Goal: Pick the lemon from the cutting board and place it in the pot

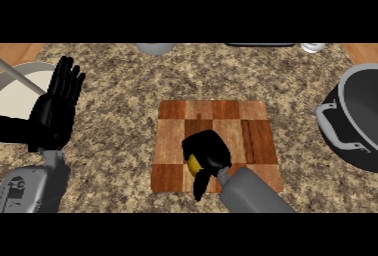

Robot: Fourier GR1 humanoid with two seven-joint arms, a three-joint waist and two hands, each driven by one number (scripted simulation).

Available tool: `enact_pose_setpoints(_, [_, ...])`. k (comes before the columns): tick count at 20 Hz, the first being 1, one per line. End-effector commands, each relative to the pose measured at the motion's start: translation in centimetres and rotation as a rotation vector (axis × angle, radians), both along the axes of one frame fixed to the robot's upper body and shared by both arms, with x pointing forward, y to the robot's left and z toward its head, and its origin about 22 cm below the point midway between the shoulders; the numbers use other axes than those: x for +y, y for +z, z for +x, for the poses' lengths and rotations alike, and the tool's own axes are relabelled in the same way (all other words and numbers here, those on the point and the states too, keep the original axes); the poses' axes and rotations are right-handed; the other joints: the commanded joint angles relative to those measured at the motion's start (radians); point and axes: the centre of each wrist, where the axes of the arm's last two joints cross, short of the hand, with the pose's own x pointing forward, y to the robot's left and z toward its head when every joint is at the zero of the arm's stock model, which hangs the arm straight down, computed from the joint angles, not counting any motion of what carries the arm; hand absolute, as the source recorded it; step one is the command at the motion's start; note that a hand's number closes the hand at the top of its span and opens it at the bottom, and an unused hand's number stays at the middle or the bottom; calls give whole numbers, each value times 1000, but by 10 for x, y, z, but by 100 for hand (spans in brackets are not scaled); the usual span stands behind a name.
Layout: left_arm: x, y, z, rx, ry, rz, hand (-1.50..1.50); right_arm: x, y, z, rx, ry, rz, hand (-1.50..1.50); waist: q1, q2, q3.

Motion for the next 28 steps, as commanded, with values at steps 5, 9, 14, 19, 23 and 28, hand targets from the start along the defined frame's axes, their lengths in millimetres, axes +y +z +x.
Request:
enact_pose_setpoints(5, [8,8,-3,5,6,-4,0,11,20,4,-188,-148,-45,150,-3,6,7])
enact_pose_setpoints(9, [2,5,4,-23,-18,5,0,-21,69,87,-144,-620,-55,150,28,25,5])
enact_pose_setpoints(14, [-11,1,4,-25,-58,-10,0,-51,114,134,-186,-1008,-61,150,67,40,4])
enact_pose_setpoints(19, [-19,10,10,-43,-68,-2,0,-64,164,163,-392,-1311,-155,150,74,30,3])
enact_pose_setpoints(23, [-11,0,13,-19,-47,11,0,-75,176,173,-558,-1441,-190,150,58,34,4])
enact_pose_setpoints(28, [-10,13,15,-33,-27,11,0,-83,193,179,-710,-1563,-255,150,34,17,5])
